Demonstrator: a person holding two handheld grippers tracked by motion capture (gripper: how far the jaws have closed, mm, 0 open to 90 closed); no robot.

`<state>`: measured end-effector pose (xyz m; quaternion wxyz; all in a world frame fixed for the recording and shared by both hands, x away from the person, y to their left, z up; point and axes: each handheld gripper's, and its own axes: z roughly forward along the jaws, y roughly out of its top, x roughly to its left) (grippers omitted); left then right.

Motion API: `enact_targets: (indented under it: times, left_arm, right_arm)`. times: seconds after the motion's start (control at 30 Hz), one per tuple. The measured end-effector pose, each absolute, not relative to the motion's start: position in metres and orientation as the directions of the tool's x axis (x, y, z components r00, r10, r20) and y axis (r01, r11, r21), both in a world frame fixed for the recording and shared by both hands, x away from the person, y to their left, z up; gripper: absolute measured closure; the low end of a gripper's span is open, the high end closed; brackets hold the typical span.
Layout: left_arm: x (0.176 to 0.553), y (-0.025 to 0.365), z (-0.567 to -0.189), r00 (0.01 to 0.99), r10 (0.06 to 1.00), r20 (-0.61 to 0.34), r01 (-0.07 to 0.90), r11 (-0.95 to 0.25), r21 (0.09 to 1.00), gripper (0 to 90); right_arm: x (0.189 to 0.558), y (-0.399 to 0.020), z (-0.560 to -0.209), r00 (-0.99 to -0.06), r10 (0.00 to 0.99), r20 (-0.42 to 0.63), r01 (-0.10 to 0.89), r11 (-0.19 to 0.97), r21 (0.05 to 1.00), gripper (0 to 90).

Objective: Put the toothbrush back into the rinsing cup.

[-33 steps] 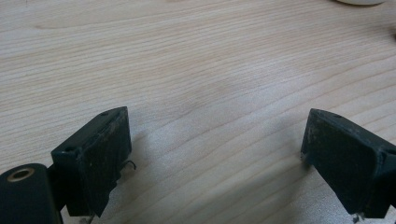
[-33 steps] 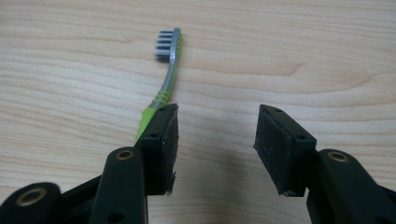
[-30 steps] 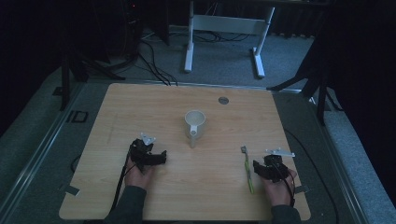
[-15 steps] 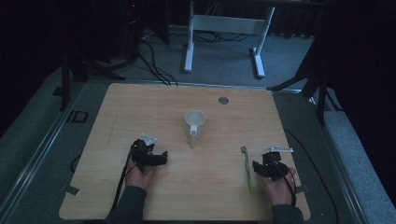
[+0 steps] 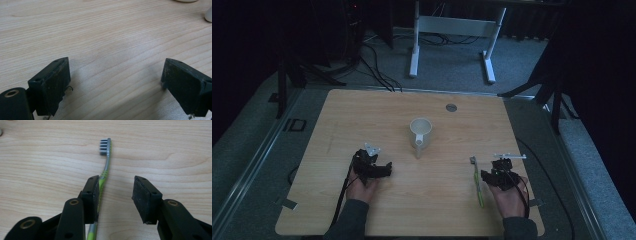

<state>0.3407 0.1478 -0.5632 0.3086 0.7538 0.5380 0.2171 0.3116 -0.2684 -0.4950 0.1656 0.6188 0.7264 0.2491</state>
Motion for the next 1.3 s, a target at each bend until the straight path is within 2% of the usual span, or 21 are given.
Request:
enact_targets:
  times: [0.3, 0.87, 1.3]
  left_arm:
    - [0.34, 0.147, -0.563, 0.33, 0.944, -0.005, 0.676, -0.233, 0.699, 9.1]
    - [0.34, 0.147, -0.563, 0.331, 0.944, -0.005, 0.676, -0.233, 0.699, 9.1]
    - [0.34, 0.147, -0.563, 0.331, 0.944, -0.007, 0.676, -0.232, 0.7, 9.2]
  right_arm:
    - [0.314, -0.265, -0.49, -0.185, 0.98, 0.079, 0.837, 0.115, 0.535, 56.7]
    - [0.324, -0.25, -0.485, -0.248, 0.968, 0.048, 0.857, 0.196, 0.477, 56.3]
    - [0.331, -0.247, -0.483, -0.253, 0.966, 0.056, 0.879, 0.205, 0.43, 60.7]
